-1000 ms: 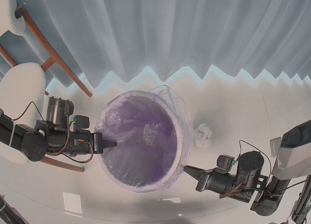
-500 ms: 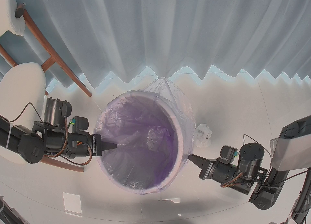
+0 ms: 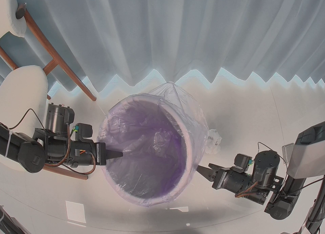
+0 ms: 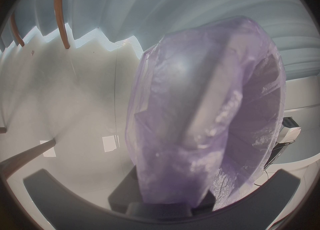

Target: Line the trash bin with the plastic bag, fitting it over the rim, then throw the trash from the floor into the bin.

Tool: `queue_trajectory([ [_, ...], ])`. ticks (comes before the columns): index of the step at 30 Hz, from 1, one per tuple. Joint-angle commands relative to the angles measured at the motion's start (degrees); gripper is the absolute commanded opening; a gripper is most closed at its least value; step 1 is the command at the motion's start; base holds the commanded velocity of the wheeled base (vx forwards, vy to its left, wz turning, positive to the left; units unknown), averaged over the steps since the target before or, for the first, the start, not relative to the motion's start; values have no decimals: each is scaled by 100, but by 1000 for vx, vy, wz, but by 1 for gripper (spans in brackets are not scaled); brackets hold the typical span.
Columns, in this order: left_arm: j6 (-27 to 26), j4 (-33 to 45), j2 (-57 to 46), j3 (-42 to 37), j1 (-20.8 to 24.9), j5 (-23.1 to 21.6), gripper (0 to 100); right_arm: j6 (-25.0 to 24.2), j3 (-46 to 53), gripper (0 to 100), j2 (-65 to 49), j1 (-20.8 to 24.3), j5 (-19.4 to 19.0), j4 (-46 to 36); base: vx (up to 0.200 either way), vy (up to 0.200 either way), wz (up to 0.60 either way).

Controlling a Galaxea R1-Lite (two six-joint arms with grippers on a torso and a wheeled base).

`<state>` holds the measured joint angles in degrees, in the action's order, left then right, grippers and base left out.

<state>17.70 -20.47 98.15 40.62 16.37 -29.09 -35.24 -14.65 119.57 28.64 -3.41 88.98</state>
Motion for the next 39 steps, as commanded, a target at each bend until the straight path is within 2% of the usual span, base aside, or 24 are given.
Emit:
queue_trajectory([
  [1, -30, -19, 3, 43, -20, -27, 0, -62, 578, 100, -592, -16, -63, 102, 0, 0, 0],
  [2, -83, -19, 3, 51, -38, -80, 0, -106, 894, 100, -891, -104, -248, 102, 0, 0, 0],
  [3, -83, -19, 3, 51, -38, -80, 0, -106, 894, 100, -891, -104, -248, 102, 0, 0, 0],
  [4, -285, -19, 29, 60, -55, -159, 0, -106, 1202, 100, -1243, -271, -546, 102, 0, 0, 0],
  [5, -302, -27, 29, 60, -55, -159, 0, -106, 1237, 100, -1287, -306, -590, 102, 0, 0, 0],
  [6, -548, -19, 47, 51, -64, -211, 0, -106, 1430, 100, -1541, -508, -845, 102, 0, 0, 0],
  [8, -918, -19, 82, 51, -90, -264, 0, -141, 1465, 100, -1814, -737, -1074, 67, 0, 0, 0],
  [12, -1709, -19, 240, 95, -108, -352, 0, -185, 1465, 100, -1972, -1141, -1170, 76, 0, 0, 0],
  [13, -1709, -19, 240, 95, -108, -352, 0, -185, 1465, 100, -1972, -1141, -1170, 76, 0, 0, 0],
  [14, -2130, 25, 381, 201, -108, -343, 0, -141, 1465, 100, -1893, -1220, -1162, 76, 0, 0, 0],
  [17, -2746, 8, 662, 385, -143, -343, 0, -132, 1465, 100, -1796, -1229, -1109, 76, 0, 0, 0],
  [19, -3484, 17, 943, 605, -240, -308, 0, -132, 1465, 100, -1805, -1220, -1039, 85, 0, 0, 0],
  [21, -3827, 52, 1084, 781, -240, -308, 0, -132, 1465, 100, -1814, -1220, -1030, 85, 0, 0, 0],
  [27, -4011, 333, 1321, 1176, -99, -264, 0, -132, 1465, 100, -1761, -1229, -1030, 76, 0, 0, 0],
  [31, -3959, 324, 1585, 1528, -99, 105, 0, -150, 1465, 100, -1761, -1229, -1021, 76, 0, 0, 0],
  [39, -3915, 289, 2209, 2020, -108, 140, 0, -158, 1465, 100, -1796, -1220, -1021, 76, 0, 0, 0],
])
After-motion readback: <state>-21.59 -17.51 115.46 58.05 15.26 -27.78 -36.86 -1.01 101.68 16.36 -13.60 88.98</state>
